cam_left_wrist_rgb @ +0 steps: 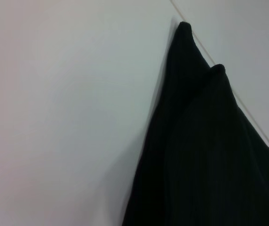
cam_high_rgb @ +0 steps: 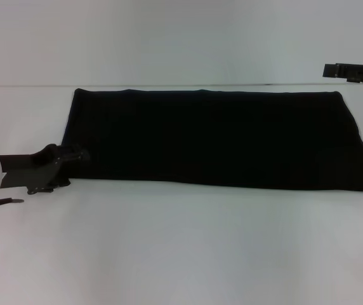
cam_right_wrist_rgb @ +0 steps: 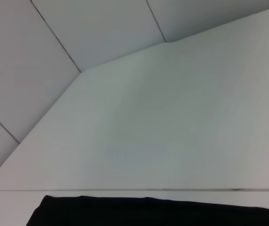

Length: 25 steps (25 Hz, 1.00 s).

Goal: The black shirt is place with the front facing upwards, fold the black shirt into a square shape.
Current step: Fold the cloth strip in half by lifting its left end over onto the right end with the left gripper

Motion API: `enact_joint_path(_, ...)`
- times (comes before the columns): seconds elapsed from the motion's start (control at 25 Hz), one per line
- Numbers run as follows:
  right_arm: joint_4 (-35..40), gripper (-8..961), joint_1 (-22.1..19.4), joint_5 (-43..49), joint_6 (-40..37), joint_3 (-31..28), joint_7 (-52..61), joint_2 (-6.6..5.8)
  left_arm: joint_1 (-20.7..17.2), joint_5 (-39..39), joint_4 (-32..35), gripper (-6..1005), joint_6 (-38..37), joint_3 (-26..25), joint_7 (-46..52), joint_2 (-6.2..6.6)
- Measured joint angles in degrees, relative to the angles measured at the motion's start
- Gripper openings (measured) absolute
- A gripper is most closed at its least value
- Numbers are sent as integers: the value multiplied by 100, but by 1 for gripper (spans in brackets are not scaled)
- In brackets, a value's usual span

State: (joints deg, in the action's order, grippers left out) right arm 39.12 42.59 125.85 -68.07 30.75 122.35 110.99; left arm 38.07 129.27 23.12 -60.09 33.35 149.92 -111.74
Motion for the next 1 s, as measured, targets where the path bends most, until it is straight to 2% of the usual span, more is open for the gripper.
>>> enact_joint_path(0.44, 4, 825, -31, -149, -8, -43, 0, -1, 66, 1, -31, 840, 232, 60, 2, 67)
enact_joint_path(1.0, 9, 825, -41, -158, -11, -52, 0, -9, 90, 1, 1, 800, 332, 49, -42, 68)
